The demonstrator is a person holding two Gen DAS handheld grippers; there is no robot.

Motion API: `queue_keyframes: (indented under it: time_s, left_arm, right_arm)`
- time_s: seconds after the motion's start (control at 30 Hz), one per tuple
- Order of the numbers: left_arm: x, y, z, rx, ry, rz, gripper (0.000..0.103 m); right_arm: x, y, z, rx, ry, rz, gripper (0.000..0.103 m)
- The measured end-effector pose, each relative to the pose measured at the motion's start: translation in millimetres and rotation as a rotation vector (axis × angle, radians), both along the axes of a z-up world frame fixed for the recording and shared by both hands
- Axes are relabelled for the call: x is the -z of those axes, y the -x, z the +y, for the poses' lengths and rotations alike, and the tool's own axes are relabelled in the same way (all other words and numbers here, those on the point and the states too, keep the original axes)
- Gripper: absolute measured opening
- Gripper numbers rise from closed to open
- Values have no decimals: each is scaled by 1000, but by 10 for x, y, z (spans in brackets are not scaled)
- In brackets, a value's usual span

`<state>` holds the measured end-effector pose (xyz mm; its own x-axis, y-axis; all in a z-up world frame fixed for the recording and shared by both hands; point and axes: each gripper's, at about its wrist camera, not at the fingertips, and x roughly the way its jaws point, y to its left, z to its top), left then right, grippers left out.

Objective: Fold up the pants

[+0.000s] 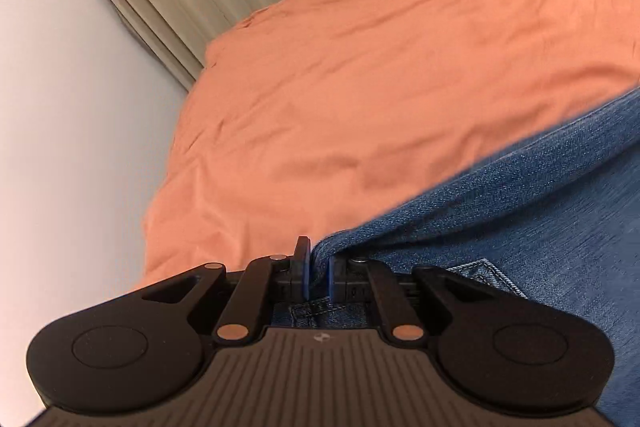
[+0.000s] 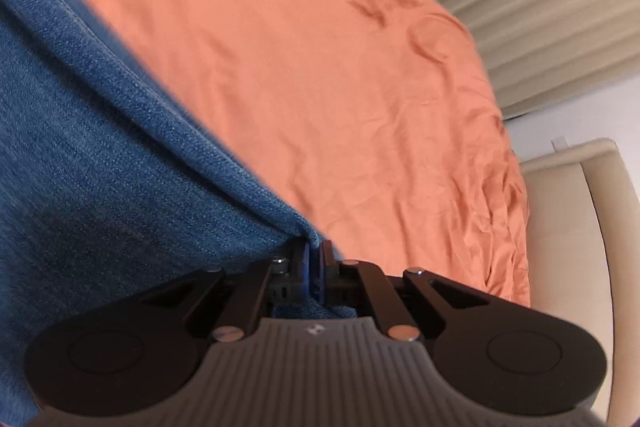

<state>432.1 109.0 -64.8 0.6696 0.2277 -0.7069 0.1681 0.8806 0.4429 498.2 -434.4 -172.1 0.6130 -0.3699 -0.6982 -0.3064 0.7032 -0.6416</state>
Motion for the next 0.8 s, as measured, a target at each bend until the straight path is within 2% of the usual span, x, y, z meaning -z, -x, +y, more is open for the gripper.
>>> queue_keyframes:
  time_s: [0.07,0.13,0.23,0.3,0.4,0.43,0.47,0.5,0.53,0.57,0.63,0.8]
  left_arm:
    - [36,-180,41,-15,24,51,9]
    - [192,-363,57,-22,12,77,10]
    - [356,-502,38,-33,11,90,10]
    - [458,-541,27,-55,39,105,12]
    - [599,-566,38,-37,19,110,25]
    - [604,-552,56,-31,0,116,41]
    - [596,-539,78,-42,-23,109,54]
    - [559,-515,90,-54,-34,100,84]
    - [488,-481,129,-44,-15,90,92]
    - [411,-451,167,-32,14,89,92]
    - [276,-392,216,-31,60,88,92]
    - [-45,-105,335,-40,114,62,87]
  right_arm:
    - [-93,-66,-33,14,-25,-1,0]
    - [-69,-167,-1,27,-22,6,0]
    - [113,-296,61,32,28,41,0]
    - [241,-346,79,40,36,53,0]
    - [444,-404,117,27,76,64,0]
    - [482,-413,129,32,78,64,0]
    - [497,-422,133,43,72,58,4]
    - [494,-427,126,54,62,51,10]
    - [485,-438,109,69,57,46,26]
    - [459,-439,91,78,59,29,46]
    - [360,-424,40,96,41,-8,59]
    - [-62,-217,-87,166,-125,-70,64]
